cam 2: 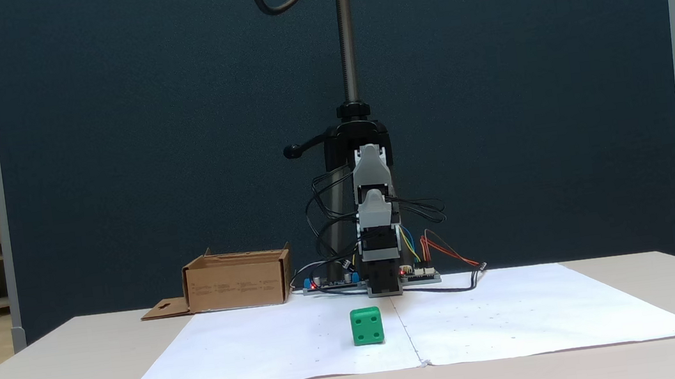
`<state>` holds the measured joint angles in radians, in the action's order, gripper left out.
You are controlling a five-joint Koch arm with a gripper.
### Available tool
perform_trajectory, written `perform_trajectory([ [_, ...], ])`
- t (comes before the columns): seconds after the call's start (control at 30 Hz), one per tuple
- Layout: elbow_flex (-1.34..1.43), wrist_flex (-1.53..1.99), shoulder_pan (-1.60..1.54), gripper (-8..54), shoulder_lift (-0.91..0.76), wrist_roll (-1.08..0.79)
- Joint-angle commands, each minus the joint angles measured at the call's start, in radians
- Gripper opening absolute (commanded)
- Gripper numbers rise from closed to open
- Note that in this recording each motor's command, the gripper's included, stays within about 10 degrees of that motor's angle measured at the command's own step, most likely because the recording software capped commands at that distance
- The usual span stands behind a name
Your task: Grasp a green dice and put it in the bin.
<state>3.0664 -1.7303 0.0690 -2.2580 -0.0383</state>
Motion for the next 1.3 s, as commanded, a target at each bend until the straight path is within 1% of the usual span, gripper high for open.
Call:
perform_trajectory([
  [0.0,0.064,0.130,0.025,44.6,-0.109,0.049],
  [1.27,0.060,0.110,-0.006,42.9,-0.110,0.043],
])
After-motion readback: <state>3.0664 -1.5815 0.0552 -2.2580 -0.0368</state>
